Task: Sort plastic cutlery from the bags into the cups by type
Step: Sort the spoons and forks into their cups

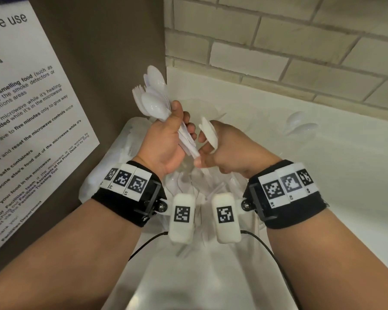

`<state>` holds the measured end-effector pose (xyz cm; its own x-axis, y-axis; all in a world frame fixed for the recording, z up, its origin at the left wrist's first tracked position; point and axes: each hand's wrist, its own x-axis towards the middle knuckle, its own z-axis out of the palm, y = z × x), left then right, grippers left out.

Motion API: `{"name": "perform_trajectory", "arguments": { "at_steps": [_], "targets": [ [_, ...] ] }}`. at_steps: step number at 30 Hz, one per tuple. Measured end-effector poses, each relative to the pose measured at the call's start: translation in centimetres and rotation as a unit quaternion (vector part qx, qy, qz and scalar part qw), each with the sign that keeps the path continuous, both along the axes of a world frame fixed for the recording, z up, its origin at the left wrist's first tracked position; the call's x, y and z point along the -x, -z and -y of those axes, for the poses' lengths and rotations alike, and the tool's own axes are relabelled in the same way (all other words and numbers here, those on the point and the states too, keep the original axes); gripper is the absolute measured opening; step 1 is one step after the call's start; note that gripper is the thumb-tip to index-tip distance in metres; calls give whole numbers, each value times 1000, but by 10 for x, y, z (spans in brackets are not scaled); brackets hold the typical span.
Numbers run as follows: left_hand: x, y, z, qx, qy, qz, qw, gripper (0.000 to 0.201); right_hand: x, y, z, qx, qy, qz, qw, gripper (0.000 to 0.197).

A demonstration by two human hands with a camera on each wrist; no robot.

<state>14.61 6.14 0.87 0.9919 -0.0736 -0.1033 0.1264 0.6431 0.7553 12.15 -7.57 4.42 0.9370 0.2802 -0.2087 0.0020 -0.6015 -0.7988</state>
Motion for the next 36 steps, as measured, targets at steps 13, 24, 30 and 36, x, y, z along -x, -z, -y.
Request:
{"name": "perform_trajectory", "arguments": {
  "at_steps": [13, 24, 30, 36],
  "targets": [
    [3, 4, 2, 9, -37, 4, 999, 18, -3, 5, 9, 90, -48, 73, 992, 17],
    [-1, 8, -7, -84, -115, -34, 989, 24, -21, -8, 30, -80, 104, 80, 988, 21],
    [0, 18, -8, -128, -101, -58, 985, 18, -63, -33, 13, -313, 148, 198, 917, 19],
    [3, 24, -14, -127, -131, -81, 980, 20, -94, -15, -27, -360, 176, 226, 888, 18]
  ]
}}
